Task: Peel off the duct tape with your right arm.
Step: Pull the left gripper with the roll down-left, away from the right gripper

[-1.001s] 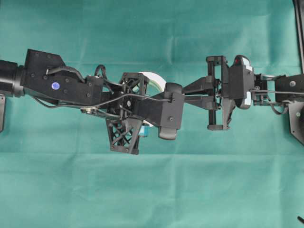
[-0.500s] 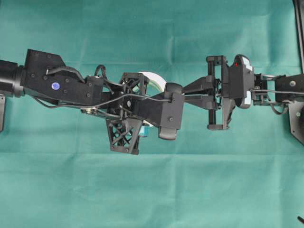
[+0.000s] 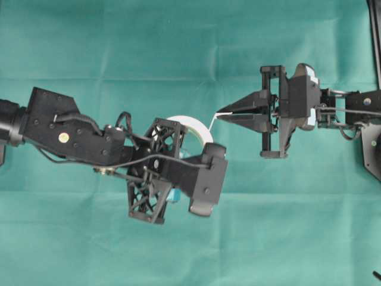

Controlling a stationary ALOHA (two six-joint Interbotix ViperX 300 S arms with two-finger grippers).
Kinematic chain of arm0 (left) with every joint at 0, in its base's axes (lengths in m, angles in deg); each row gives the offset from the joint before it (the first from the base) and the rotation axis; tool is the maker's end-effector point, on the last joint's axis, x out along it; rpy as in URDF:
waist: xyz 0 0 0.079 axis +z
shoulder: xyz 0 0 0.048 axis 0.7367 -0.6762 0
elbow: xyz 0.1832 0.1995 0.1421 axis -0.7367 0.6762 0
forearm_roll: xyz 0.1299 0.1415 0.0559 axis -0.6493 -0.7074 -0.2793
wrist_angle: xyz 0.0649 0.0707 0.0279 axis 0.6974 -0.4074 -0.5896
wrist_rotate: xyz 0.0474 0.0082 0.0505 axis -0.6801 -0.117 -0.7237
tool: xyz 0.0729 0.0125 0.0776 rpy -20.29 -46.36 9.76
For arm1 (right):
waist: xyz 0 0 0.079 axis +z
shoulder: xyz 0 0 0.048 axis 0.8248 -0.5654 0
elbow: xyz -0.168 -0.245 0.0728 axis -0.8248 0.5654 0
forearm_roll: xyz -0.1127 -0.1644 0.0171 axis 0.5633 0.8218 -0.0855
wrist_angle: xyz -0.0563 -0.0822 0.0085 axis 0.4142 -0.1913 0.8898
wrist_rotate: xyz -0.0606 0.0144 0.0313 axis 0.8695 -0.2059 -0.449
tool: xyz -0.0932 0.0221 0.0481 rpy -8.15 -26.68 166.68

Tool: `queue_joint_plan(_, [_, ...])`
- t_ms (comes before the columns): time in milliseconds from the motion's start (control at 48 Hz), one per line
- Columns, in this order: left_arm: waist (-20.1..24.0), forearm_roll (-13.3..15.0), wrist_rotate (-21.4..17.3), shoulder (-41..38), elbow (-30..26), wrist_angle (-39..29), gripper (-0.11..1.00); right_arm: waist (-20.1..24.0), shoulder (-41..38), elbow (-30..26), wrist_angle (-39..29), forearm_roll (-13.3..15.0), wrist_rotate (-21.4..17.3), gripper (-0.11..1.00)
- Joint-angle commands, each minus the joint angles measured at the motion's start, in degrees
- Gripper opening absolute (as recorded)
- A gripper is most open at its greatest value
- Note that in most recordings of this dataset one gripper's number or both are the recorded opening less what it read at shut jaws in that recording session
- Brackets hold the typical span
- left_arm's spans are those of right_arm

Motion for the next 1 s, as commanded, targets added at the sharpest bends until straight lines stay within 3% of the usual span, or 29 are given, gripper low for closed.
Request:
queue_joint_plan(0, [-3.4, 0.3, -0.2, 2.0, -2.1, -0.1, 0.21, -2.1, 1.1, -0.4, 0.5, -0.4, -0.2, -0.08])
queue_joint_plan(167, [-5.5, 0.3, -0.9, 2.0, -3.7, -0.1, 0.21, -2.6, 1.1, -0.7, 0.5, -0.4, -0.2, -0.09])
queue_joint_plan(417, [-8.4, 0.4, -7.0, 0.9, -7.2, -0.1, 0.21, -3.9, 0.4, -1.2, 0.6, -0.4, -0.2, -0.09])
queue_joint_plan(980, [-14.0, 0.4, -14.7, -1.1, -14.4, 0.2, 0.20, -9.5, -5.8, -3.3, 0.5, -0.4, -0.3, -0.09])
